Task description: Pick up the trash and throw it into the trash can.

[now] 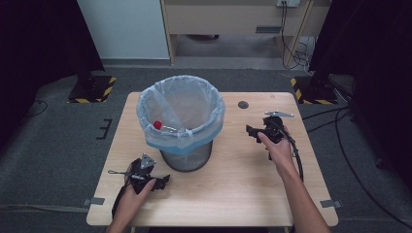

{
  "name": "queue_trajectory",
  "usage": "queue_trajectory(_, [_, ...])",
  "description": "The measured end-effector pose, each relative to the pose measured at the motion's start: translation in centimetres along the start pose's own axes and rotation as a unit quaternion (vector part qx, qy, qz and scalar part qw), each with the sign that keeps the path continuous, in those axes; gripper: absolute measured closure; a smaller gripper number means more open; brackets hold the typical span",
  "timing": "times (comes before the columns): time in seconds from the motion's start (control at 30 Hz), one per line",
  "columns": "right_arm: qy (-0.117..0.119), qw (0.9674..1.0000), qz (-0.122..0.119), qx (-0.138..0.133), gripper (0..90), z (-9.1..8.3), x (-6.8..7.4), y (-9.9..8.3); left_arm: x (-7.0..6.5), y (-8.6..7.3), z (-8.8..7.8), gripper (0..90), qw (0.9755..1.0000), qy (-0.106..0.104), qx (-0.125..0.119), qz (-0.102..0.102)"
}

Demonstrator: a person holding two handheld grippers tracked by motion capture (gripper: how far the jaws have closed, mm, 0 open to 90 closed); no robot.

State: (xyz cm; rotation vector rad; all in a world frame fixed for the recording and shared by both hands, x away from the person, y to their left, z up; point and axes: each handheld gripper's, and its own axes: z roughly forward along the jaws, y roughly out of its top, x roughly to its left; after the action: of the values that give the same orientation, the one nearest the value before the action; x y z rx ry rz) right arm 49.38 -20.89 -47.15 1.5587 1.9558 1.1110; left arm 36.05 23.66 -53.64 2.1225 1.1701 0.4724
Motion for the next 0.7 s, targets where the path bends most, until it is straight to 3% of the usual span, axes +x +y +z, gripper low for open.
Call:
queue_trajectory(0.17, [-0.009,0.9998,0.003,0.017,7.7,1.2,0.4,-0.9,0.0,0.0,0.0,0.0,1.0000,0.000,0.000,0.000])
queue_trajectory(0.4, [-0.033,0.9979,0.008,0.056,7.6,4.1,1.2,-3.5,0.0,0.0,0.0,0.0,1.0000,0.000,0.000,0.000])
queue_trajectory(0.7, [-0.046,0.9975,-0.003,0.054,6.7,5.1,1.7,-4.6,0.0,0.0,0.0,0.0,1.0000,0.000,0.000,0.000])
